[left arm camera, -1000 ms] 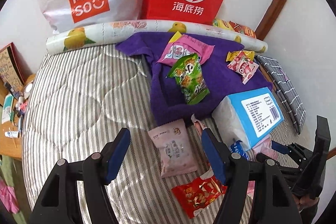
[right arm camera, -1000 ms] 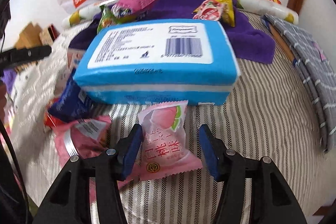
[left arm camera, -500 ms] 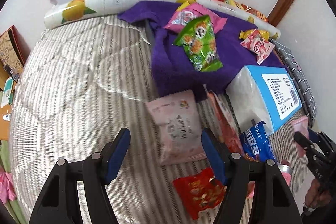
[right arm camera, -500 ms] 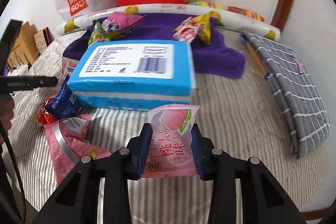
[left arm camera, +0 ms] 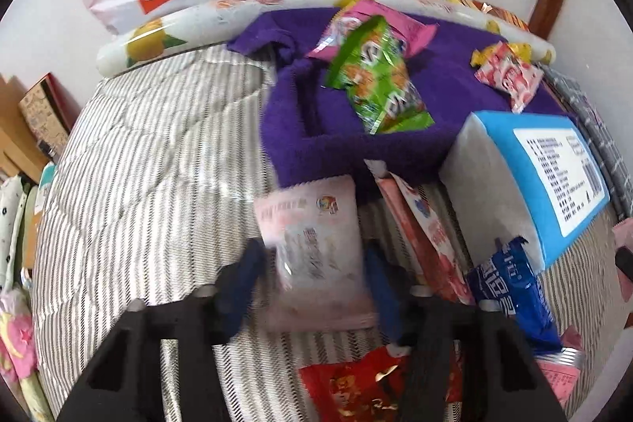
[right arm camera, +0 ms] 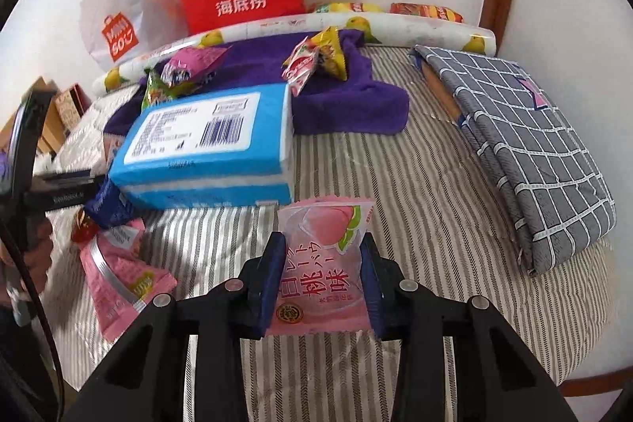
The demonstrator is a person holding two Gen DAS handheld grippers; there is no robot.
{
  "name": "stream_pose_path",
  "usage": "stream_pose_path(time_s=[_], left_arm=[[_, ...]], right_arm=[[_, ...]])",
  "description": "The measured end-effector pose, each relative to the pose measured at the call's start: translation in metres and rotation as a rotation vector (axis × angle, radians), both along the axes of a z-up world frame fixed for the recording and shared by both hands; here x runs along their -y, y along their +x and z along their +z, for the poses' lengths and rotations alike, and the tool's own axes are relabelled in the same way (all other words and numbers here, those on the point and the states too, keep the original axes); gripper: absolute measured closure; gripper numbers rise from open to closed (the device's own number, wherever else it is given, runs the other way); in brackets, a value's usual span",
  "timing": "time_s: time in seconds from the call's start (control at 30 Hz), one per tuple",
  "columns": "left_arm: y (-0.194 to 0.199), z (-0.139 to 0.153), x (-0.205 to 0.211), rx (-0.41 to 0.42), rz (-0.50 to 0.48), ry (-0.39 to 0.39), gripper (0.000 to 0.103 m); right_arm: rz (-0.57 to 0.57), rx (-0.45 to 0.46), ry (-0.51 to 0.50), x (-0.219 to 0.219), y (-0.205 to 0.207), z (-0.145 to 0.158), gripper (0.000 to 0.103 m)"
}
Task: Organize snacks
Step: 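Grasp the pink peach candy bag with the right tool while the left tool grasps the white-pink candy bag, then carry both held bags up and over the purple towel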
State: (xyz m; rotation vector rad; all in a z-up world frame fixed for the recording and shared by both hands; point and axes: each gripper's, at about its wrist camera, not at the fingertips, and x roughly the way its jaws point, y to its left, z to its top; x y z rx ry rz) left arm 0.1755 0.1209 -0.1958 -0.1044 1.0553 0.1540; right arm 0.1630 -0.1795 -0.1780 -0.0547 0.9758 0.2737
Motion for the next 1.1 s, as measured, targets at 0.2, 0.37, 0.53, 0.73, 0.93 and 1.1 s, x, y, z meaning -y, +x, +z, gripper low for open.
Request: stream_pose_path(time_s=[0.2,0.37,0.53,0.73,0.93,1.1], left_arm=[[-0.010,0.014,-0.023,0.020,0.038,-0.066,0.071],[-0.021,0.039,-0.027,0.066,0.048,-0.100,0.072],[-0.029,0.067,-0.024,0.112,0.035,-0.120,0.071],[-0.012,0.097,-0.016,0.155,0.001,-0.151,0.071],[0.017,0.120,-0.011,0.191,-0.026,-0.134,0.071],[0.038,0.133,-0.010,0.210,-0.049,-0.150,0.071]], right_arm=[[-0.003,0.036,0.043,-0.001,0.002,0.015,0.066],[0.004,0.069,0.064,-0.001,0.001,0.033,0.066],[0.010,0.118,0.076,-0.003,0.001,0.058,0.066],[0.031,0.168,0.075,-0.016,0.014,0.082,0.066],[0.046,0.220,0.098,-0.034,0.042,0.102,0.066],[0.039,0.247,0.114,-0.042,0.067,0.112,0.066]])
